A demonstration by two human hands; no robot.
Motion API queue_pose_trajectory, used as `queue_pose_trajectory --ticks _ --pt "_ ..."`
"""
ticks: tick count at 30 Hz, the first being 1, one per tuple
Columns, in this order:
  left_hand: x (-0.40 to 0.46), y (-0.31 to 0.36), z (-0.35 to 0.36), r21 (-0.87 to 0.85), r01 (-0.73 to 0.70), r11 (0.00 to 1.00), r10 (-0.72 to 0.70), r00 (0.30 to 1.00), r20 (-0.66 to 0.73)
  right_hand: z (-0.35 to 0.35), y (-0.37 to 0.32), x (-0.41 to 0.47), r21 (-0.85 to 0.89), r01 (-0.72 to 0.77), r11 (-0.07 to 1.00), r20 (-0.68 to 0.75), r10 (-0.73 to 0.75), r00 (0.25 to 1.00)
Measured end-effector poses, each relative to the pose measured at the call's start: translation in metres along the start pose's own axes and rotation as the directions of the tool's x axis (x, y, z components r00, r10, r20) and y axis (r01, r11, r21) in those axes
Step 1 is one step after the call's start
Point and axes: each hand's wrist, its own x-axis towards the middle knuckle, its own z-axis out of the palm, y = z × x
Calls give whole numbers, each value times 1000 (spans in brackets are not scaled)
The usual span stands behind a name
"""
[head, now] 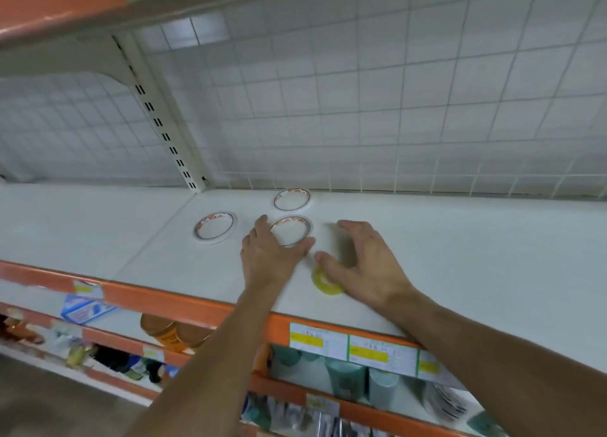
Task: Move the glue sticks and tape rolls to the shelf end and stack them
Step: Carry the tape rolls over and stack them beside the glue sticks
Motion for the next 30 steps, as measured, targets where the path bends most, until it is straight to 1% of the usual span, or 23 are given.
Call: queue_pose_trajectory --ticks 2,5,6,8,11,13,15,17,18,21,24,27,30 --pt "-7 10 5 -51 -52 997 56 994 91 -2 0 0 41 -43 998 -64 45 997" --pt "-18 26 13 -51 -146 988 153 970 187 -4 0 1 82 -72 994 -99 80 992" --pt "-21 30 13 -48 -153 987 160 961 227 -5 0 2 95 -90 991 -104 99 990" --pt "-24 36 8 -55 -122 991 133 951 280 -7 -1 7 104 -141 984 -86 151 985" --pt "-35 41 -11 -49 -101 994 111 957 269 -11 -1 26 14 -198 980 24 198 980" --pt "-50 42 -22 -37 -130 991 135 959 249 -17 -6 44 -65 -212 975 105 218 970" --pt "-68 45 -25 -9 -191 982 186 941 282 -23 -16 62 -159 -213 964 206 244 948" --pt "-82 48 -20 106 -274 956 224 913 341 -22 -26 76 -278 -169 946 322 257 911" --pt "-86 49 -16 165 -309 937 239 908 344 -19 -32 81 -331 -136 934 374 262 889" --pt "-93 54 -8 238 -334 912 245 909 337 -4 -38 88 -468 -10 884 453 250 856" --pt "-95 53 -6 212 -348 913 270 906 326 3 -34 93 -469 42 882 451 198 870" --pt "-96 55 -8 191 -346 919 277 908 313 -4 -29 93 -452 22 892 416 189 890" --pt "-93 59 -12 201 -343 917 264 903 339 -19 -18 91 -467 -25 884 352 212 912"
